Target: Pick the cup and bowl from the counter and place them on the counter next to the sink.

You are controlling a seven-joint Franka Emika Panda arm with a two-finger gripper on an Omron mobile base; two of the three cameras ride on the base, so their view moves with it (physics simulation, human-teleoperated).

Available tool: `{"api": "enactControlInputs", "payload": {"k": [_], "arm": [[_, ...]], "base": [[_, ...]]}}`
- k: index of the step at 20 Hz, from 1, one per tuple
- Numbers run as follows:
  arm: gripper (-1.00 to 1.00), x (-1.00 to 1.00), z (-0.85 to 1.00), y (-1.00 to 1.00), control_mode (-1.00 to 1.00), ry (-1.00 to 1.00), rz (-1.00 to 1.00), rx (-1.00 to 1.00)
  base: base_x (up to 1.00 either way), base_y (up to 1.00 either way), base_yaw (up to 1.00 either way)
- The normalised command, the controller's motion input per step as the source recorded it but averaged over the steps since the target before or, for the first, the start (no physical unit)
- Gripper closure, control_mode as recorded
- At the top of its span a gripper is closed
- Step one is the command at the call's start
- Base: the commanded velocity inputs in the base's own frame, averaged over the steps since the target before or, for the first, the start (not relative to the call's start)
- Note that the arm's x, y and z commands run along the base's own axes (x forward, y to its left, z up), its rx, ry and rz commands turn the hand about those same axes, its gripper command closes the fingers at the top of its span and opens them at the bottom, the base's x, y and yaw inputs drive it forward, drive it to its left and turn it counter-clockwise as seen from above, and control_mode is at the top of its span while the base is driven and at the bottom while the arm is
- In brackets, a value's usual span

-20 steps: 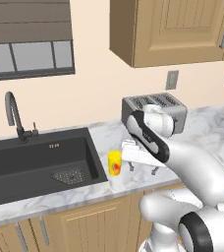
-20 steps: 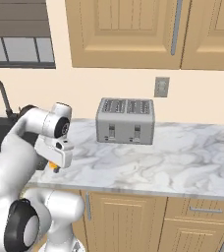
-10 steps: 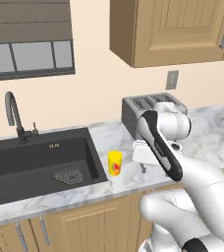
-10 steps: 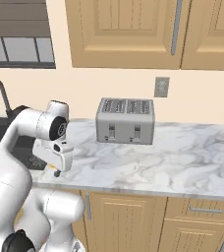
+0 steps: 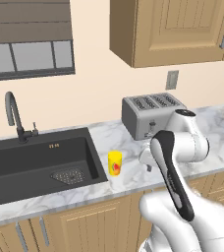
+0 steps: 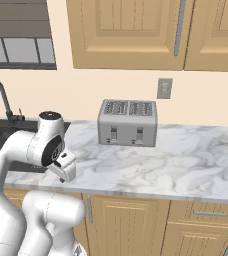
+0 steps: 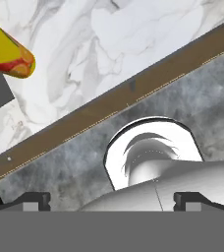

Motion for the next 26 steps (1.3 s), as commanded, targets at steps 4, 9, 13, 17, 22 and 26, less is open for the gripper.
{"api": "enactControlInputs", "payload": {"k": [4,9,13,17,22,26], "arm": [[-1.00,-0.06,0.35,0.00,-1.00,-0.04,0.10,0.00],[-1.00,-0.09,0.31,-0.01,-1.00,0.00,0.12,0.00],[-1.00,-0.01,0.00,0.00,-1.00,0.00,0.00,0.00],[-1.00,0.00,0.00,0.00,-1.00,0.00,0.00,0.00],[-1.00,0.00,0.00,0.00,1.00,0.00,0.00,0.00],[-1.00,0.00,0.00,0.00,1.00,0.00,0.00,0.00]], "base": [[0.00,0.00,0.00],[0.00,0.00,0.00],[0.00,0.00,0.00],[0.00,0.00,0.00],[0.00,0.00,0.00],[-0.46,-0.02,0.00]]}}
